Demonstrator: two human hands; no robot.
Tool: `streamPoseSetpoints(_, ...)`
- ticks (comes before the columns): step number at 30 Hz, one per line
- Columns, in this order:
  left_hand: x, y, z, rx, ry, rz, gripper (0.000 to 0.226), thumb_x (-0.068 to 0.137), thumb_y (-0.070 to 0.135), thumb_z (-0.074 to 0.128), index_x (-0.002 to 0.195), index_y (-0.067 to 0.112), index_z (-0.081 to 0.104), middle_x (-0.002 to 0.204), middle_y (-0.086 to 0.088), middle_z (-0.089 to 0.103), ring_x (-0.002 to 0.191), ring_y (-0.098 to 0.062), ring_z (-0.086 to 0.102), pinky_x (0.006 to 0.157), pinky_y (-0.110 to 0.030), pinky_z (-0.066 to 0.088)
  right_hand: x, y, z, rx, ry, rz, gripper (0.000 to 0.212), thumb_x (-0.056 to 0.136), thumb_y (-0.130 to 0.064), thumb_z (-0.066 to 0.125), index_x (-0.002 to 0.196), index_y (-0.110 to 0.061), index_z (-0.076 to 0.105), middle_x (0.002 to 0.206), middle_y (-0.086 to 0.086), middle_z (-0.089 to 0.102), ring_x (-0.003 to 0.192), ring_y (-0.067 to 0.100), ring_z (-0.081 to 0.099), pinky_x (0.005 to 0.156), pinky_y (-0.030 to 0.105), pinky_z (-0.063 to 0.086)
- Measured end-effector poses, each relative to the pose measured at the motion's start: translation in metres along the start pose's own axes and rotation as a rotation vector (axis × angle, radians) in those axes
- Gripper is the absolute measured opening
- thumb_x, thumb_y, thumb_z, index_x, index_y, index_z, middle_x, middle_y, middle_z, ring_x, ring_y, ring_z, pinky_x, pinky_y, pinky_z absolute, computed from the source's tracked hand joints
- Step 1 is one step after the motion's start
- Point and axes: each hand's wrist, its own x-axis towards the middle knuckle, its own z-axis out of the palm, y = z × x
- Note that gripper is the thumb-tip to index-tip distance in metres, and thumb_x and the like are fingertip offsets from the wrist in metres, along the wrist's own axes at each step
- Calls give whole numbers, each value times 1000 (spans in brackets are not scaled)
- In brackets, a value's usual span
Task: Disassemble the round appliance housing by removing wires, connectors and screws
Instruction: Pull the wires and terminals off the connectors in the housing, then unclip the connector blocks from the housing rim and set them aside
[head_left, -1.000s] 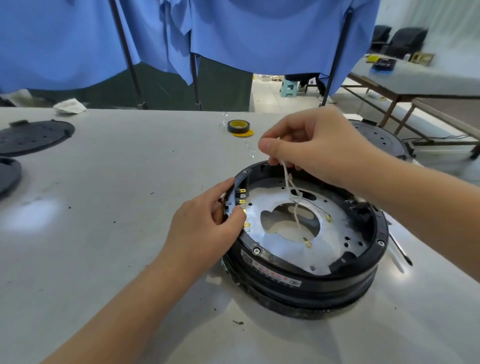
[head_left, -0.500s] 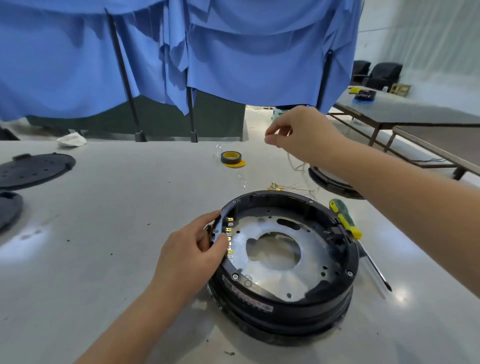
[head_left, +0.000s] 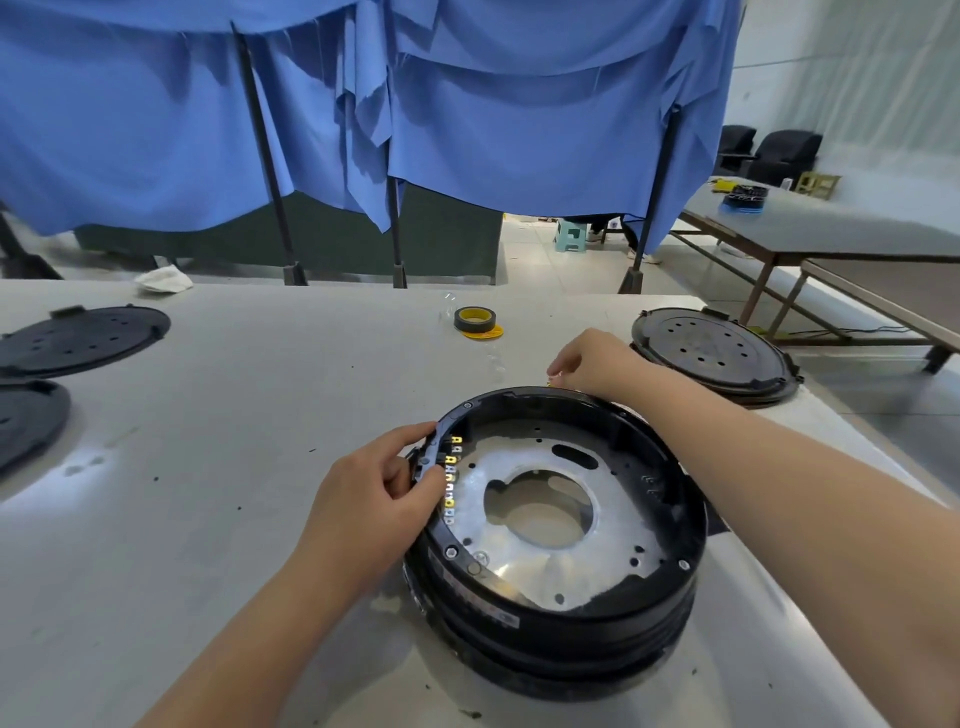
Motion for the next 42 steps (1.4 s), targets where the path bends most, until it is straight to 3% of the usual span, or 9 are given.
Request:
streamPoseSetpoints(4, 0, 1, -2, 2, -5, 5, 30, 82, 19, 65, 103, 41, 66, 45, 5, 34, 44, -6, 32, 49, -10, 35, -5, 8, 0, 118, 11, 13, 26, 84, -11, 68, 110, -9, 71, 104, 8, 70, 91, 19, 62, 82, 26, 46)
streamPoseSetpoints(7, 0, 3, -5, 23, -15, -5, 30, 81, 20, 66, 104, 39, 66, 43, 7, 34, 43, -5, 32, 49, -11, 36, -26, 5, -12, 235, 103, -24, 20, 89, -18, 62, 106, -17, 72, 98, -4, 68, 84, 7, 60, 76, 22, 42)
streamPoseSetpoints(13, 1, 16, -19, 169, -46, 6, 21, 78, 30, 67, 97, 41, 66, 42, 8, 35, 41, -7, 36, 51, -26, 37, -107, 12, -22, 358, 216, -82, 15, 92, -27, 58, 95, -32, 73, 86, -16, 70, 81, -1, 62, 70, 13, 45)
streamPoseSetpoints(16, 3, 34, -20, 143, 11, 31, 10, 81, 32, 64, 88, 38, 68, 42, 8, 39, 41, -6, 38, 51, -25, 34, -137, 21, -14, 433, 291, -90, 19, 95, -21, 54, 98, -29, 72, 92, -16, 70, 86, -1, 63, 74, 10, 47)
streamPoseSetpoints(18, 4, 49, -15, 108, -10, 13, 10, 83, 32, 62, 87, 37, 69, 46, 8, 45, 42, -5, 42, 50, -27, 38, -148, 27, -5, 489, 338, -72, 22, 98, -22, 49, 104, -26, 70, 101, -13, 69, 94, 0, 62, 81, 17, 48)
streamPoseSetpoints(25, 13, 93, 35, -187, -462, -312, 18, 91, 28, 56, 90, 20, 72, 68, 1, 72, 60, -9, 65, 49, -22, 47, -150, 35, 28, 637, 406, -25, 39, 104, -22, 32, 104, -22, 70, 100, -8, 71, 101, 10, 62, 93, 41, 48)
streamPoseSetpoints(30, 27, 111, 75, -317, -707, -586, 30, 96, 32, 49, 101, 6, 63, 85, -10, 69, 66, -19, 67, 55, -28, 56, -155, 33, 39, 754, 433, -39, 47, 96, -40, 26, 105, -25, 69, 101, -8, 70, 100, 7, 62, 91, 37, 49)
streamPoseSetpoints(34, 41, 119, 91, -239, -773, -629, 37, 98, 36, 45, 92, 2, 59, 71, -12, 65, 58, -22, 64, 53, -27, 56, -159, 23, 45, 792, 494, -45, 37, 93, -38, 26, 99, -33, 63, 101, -5, 65, 100, 10, 58, 92, 40, 47)
streamPoseSetpoints(42, 48, 111, 111, -105, -863, -597, 50, 97, 50, 40, 73, 8, 48, 47, -7, 63, 38, -16, 60, 36, -17, 46, -158, 22, 46, 796, 500, -53, 43, 93, -36, 27, 108, -21, 64, 104, -3, 64, 100, 9, 57, 94, 38, 46)
